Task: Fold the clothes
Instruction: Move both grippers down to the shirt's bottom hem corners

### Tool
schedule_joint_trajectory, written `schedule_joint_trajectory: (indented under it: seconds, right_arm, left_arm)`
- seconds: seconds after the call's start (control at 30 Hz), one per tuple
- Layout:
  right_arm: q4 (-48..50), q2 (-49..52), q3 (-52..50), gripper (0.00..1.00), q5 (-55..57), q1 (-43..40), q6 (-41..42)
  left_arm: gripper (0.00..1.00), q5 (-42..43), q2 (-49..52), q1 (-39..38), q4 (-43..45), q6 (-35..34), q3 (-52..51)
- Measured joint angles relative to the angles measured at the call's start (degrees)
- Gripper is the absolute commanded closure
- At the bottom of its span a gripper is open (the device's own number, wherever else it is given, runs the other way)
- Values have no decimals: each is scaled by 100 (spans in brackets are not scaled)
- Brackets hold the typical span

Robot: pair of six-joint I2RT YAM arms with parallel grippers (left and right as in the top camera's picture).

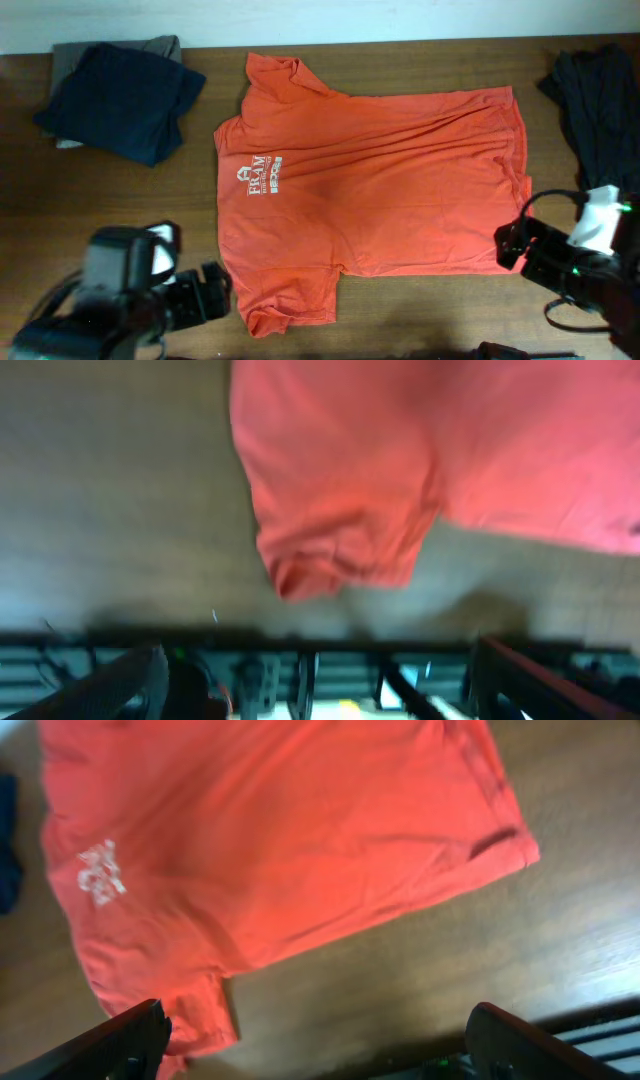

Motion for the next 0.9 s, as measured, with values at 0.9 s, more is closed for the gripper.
schedule_joint_trajectory:
  seconds: [0.9]
  right_arm:
    - [859,1768,-721,1,-33,-428,393]
  left_arm:
    - [16,791,304,-44,2061,-446,-3832]
